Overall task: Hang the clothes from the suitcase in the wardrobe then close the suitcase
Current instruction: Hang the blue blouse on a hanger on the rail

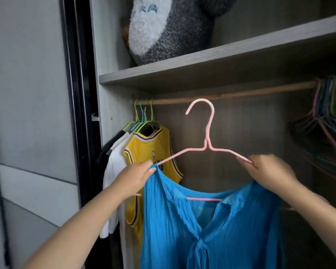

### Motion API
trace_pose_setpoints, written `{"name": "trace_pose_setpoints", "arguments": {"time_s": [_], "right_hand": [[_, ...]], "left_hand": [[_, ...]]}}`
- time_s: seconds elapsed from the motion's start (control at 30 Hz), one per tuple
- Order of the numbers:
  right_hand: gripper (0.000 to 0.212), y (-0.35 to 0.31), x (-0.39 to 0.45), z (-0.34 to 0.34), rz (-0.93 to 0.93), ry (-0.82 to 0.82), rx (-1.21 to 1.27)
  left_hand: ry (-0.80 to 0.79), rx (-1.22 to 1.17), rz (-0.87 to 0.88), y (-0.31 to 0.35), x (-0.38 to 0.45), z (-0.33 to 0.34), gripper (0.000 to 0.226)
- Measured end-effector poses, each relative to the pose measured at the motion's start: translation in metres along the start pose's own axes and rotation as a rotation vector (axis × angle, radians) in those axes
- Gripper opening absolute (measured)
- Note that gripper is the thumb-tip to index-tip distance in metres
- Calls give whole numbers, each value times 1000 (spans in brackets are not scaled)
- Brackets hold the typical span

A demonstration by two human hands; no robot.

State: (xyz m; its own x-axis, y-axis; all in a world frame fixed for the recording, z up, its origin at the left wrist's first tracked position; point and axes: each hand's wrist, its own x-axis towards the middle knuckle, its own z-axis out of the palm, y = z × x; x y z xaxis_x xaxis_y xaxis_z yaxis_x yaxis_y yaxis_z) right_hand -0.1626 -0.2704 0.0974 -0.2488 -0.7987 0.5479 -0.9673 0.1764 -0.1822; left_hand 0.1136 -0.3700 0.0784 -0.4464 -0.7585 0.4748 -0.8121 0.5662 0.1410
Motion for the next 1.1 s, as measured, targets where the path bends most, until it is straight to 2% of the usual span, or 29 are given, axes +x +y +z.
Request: {"name": "trace_pose_setpoints", "arguments": {"time_s": [0.1,0.2,0.27,0.3,0.33,0.37,0.43,0.47,0.53,0.63,0.7,0.83,1.0,1.1], "right_hand": [[51,11,0,7,31,-73,137],[50,13,1,14,31,-134,291],[47,12,0,13,74,-177,334],[44,12,-1,12,90,-179,327],[39,12,-3,12,95,-163,309],[32,10,-7,12,94,-135,285],[17,3,-16,11,70,-85,257],[15,-1,-21,10,57,-68,242],[20,-7,-27,10,16,-50,172],[14,-3,-29,10,-66,-24,17],[22,5,-29,4,-55,8,-59],[35,23,-15,-10,63,-58,-95],[35,25,38,-15,265,23,-144],[34,16,62,-4,289,17,-91]], "left_hand": [[7,30,-36,-2,-1,5,33],[158,214,-115,11,5,11,15],[236,214,-179,32,9,14,18],[195,104,-201,46,12,16,14],[134,-154,-242,61,16,17,11],[35,-538,-342,77,20,15,13],[-260,-1292,-526,102,27,9,23],[-348,-1511,-557,109,32,8,31],[-382,-1735,-576,118,38,10,39],[-357,-1923,-514,128,47,11,18],[-331,-1968,-489,136,55,8,7],[-230,-1902,-474,132,84,11,12],[-272,-1651,-592,112,115,5,22],[-265,-1449,-628,96,129,1,26]]}}
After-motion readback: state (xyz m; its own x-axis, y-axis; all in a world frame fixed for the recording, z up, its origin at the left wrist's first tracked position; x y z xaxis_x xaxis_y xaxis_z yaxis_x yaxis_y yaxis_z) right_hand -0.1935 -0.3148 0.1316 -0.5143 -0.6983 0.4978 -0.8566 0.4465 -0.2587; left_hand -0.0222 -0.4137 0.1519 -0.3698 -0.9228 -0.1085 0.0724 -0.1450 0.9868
